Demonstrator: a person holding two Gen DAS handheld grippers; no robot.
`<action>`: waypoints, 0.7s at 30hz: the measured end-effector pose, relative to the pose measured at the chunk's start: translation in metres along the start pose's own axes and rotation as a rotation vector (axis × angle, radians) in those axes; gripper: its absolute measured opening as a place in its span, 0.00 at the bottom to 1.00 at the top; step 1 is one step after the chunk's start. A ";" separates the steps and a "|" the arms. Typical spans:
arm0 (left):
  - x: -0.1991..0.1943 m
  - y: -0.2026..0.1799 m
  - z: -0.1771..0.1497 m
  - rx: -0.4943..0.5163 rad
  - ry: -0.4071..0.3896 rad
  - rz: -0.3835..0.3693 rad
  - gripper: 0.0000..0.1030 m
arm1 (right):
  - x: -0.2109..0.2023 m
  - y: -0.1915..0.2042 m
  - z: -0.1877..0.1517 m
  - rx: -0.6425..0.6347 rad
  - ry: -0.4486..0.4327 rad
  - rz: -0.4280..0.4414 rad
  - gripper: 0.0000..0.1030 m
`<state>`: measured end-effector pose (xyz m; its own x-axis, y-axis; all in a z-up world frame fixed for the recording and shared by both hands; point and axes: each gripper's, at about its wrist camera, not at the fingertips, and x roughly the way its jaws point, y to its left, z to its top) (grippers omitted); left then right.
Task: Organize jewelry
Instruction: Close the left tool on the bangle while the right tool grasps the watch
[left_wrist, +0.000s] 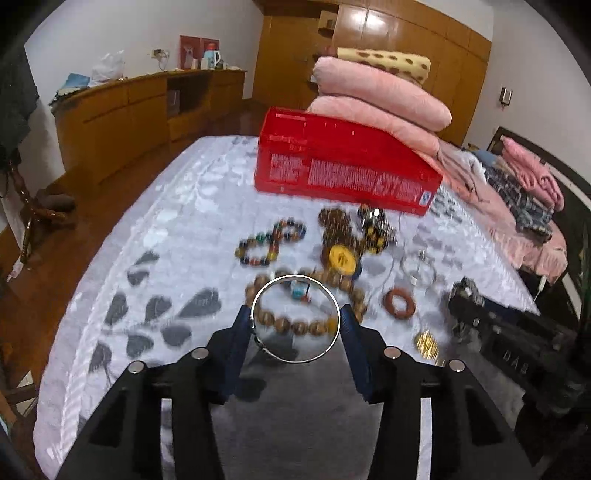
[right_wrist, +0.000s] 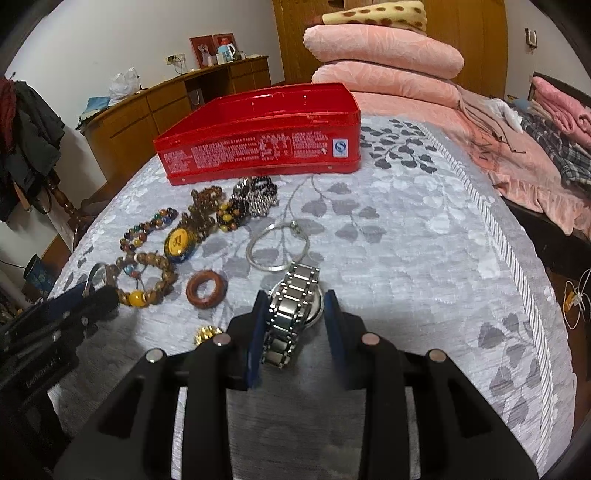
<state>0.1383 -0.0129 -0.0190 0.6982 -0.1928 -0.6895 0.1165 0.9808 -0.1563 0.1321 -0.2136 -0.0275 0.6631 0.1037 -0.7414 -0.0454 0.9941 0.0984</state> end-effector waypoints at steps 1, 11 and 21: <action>-0.001 -0.001 0.005 0.001 -0.012 -0.002 0.47 | -0.003 0.000 0.005 -0.001 -0.012 0.002 0.29; 0.002 -0.010 0.074 0.021 -0.116 -0.014 0.47 | -0.015 -0.012 0.068 -0.002 -0.117 0.012 0.16; 0.021 -0.006 0.056 0.026 -0.058 -0.024 0.47 | 0.005 -0.031 0.042 0.031 -0.005 0.070 0.33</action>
<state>0.1916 -0.0215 0.0072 0.7347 -0.2149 -0.6435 0.1514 0.9765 -0.1532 0.1680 -0.2456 -0.0063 0.6628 0.1728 -0.7286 -0.0688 0.9829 0.1706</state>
